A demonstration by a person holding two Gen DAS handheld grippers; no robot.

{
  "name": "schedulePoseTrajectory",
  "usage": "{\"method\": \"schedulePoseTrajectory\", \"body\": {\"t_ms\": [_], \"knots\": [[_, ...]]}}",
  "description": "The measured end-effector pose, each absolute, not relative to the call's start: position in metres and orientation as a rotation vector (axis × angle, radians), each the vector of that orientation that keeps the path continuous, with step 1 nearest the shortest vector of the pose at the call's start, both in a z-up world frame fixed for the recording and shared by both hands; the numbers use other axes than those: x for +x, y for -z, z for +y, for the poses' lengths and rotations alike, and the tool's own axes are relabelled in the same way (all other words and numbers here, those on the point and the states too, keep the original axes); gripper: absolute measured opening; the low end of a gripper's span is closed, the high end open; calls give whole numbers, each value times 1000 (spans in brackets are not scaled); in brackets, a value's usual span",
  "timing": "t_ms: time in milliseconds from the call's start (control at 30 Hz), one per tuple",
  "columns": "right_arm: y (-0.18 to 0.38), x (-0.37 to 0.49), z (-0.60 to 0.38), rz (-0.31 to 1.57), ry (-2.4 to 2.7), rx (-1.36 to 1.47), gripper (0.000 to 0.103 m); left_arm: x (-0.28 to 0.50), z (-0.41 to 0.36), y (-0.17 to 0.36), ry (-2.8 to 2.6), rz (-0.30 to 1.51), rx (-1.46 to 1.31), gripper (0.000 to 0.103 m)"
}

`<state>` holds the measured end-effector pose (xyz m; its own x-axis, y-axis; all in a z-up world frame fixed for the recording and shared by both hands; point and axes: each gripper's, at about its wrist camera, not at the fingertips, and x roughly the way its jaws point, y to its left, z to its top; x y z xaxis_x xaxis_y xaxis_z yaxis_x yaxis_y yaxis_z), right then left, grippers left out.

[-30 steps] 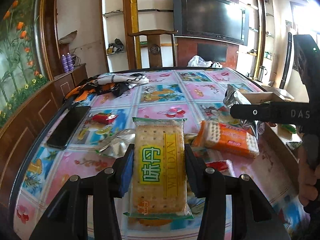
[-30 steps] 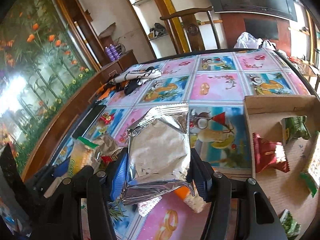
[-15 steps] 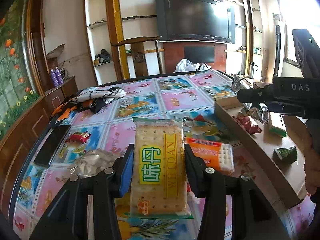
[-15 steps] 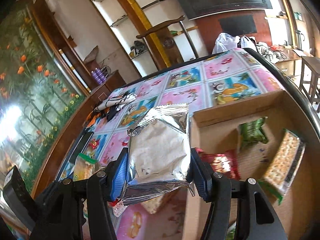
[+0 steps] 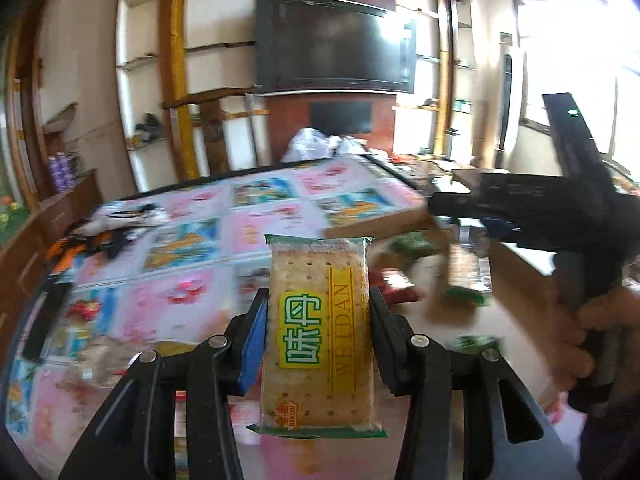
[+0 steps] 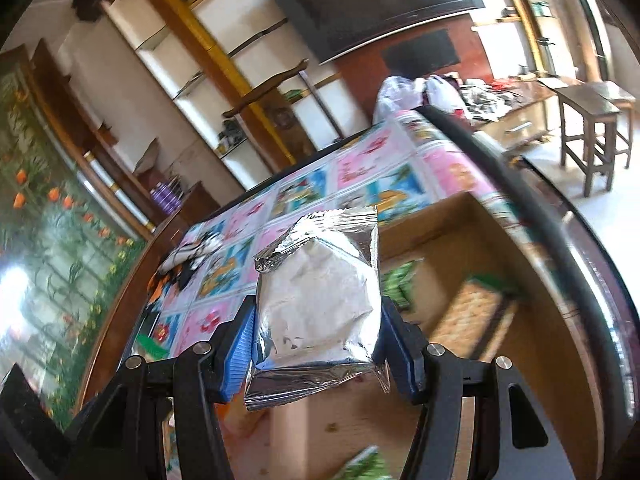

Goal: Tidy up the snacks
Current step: 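Carry both packs over the cardboard box and open both grippers to drop them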

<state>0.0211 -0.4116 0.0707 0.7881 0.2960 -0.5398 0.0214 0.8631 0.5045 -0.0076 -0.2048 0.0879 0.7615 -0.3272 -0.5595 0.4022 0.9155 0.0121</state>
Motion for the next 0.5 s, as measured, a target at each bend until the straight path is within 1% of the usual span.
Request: {"method": "schedulePoseTrajectory", "body": {"t_ms": [300,500], "knots": [[-68,17,-447,660,-47,536,62,-14,-282,-66,581,703,128,46],[-60,25,-447,712,-26,518,62,-16,-300,-46,597,749,161,45]]}}
